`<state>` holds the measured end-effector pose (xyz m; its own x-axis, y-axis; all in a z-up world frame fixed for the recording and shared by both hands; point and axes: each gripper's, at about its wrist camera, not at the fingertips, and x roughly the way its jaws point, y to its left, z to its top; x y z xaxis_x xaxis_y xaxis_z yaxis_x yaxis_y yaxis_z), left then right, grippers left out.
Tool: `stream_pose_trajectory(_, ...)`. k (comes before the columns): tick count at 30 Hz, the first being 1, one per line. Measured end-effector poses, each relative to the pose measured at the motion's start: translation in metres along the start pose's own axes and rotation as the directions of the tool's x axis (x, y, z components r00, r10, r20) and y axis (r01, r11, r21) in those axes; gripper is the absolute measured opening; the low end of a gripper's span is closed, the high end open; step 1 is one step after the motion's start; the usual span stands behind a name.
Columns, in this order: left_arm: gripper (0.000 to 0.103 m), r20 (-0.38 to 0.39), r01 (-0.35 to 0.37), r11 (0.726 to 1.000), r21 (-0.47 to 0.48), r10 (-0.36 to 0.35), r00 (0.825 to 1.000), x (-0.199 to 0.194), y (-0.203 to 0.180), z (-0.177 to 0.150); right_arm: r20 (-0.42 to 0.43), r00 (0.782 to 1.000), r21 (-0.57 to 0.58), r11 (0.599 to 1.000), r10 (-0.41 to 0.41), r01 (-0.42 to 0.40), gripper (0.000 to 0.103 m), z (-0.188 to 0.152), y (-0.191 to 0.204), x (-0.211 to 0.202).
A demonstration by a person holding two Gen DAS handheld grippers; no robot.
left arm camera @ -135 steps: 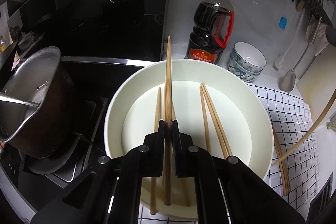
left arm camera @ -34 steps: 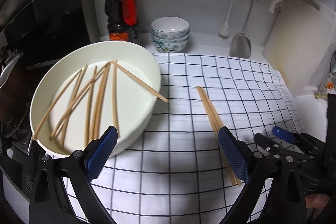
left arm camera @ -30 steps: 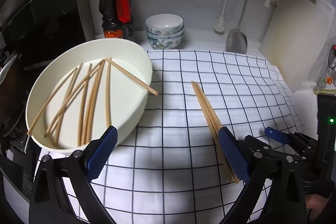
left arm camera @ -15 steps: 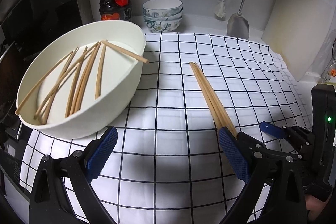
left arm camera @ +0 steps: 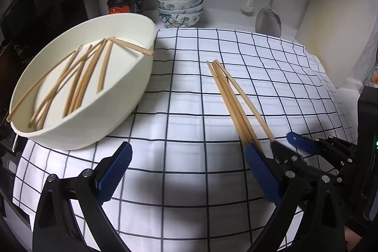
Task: Organize utensils
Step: 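Move both grippers back over the remaining chopsticks on the cloth, then close the right gripper on one wooden chopstick while the left gripper closes on another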
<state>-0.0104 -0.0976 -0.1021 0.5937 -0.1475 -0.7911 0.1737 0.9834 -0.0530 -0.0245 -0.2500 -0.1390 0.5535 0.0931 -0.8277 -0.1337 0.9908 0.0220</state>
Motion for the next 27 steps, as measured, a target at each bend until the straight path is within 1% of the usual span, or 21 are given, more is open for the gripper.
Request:
stream_pose_trajectory(2, 0.095, -0.005, 0.007, 1.000, 0.001, -0.007, 1.000, 0.004, -0.004, -0.001, 0.005, 1.000, 0.007, 1.000, -0.001, 0.001, 0.015, 0.001, -0.005, 0.001)
stream_pose_trajectory(4, 0.095, -0.014, 0.013, 1.000, 0.000, -0.013, 1.000, 0.009, -0.007, -0.001, 0.009, 1.000, 0.015, 1.000, -0.008, 0.007, 0.010, 0.000, -0.010, 0.001)
stream_pose_trajectory(11, 0.095, -0.061, 0.017, 1.000, 0.011, -0.016, 0.998, 0.029, -0.020, -0.005, 0.012, 0.999, 0.053, 0.998, -0.031, 0.030, 0.009, -0.006, -0.029, -0.004)
stream_pose_trajectory(18, 0.095, -0.100, -0.013, 0.999, 0.032, 0.016, 0.995, 0.042, -0.026, -0.014, 0.008, 0.999, 0.080, 0.996, -0.038, 0.037, 0.009, -0.012, -0.041, -0.009)
stream_pose_trajectory(27, 0.096, -0.109, -0.006, 1.000, 0.015, 0.008, 0.994, 0.047, -0.030, -0.013, 0.008, 0.999, 0.086, 0.996, -0.032, 0.031, 0.009, -0.010, -0.042, -0.007)
